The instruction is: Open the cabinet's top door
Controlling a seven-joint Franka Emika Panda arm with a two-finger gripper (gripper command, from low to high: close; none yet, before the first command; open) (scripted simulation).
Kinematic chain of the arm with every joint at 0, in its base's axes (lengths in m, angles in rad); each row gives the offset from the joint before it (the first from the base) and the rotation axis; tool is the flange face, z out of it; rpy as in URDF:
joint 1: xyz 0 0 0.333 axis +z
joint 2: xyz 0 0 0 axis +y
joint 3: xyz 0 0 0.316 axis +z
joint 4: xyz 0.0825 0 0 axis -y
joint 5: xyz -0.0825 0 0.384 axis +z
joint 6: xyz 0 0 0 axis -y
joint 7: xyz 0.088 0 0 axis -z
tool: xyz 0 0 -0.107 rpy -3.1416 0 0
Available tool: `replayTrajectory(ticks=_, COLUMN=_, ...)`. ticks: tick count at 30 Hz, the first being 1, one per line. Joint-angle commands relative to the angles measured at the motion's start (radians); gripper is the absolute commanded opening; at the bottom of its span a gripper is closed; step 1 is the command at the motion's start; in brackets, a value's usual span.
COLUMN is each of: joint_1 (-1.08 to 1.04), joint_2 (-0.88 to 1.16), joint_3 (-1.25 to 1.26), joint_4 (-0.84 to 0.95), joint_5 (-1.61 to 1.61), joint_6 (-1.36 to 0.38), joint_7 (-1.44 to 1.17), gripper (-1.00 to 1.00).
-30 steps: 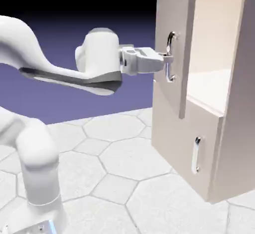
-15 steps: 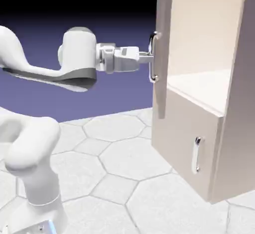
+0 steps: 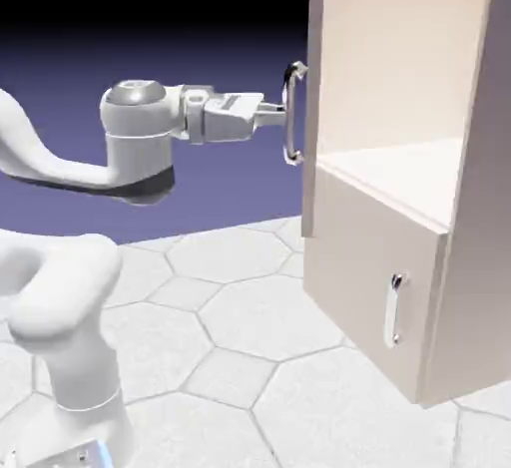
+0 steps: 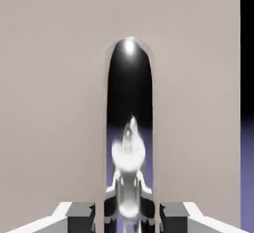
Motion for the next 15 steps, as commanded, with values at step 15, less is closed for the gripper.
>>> replayTrajectory(ticks=15, joint_1=0.276, joint_2=-0.158, joint_3=0.344, joint_4=0.047, joint_5=0.442, joint_6=-0.653, joint_7=-0.163, gripper=-1.0)
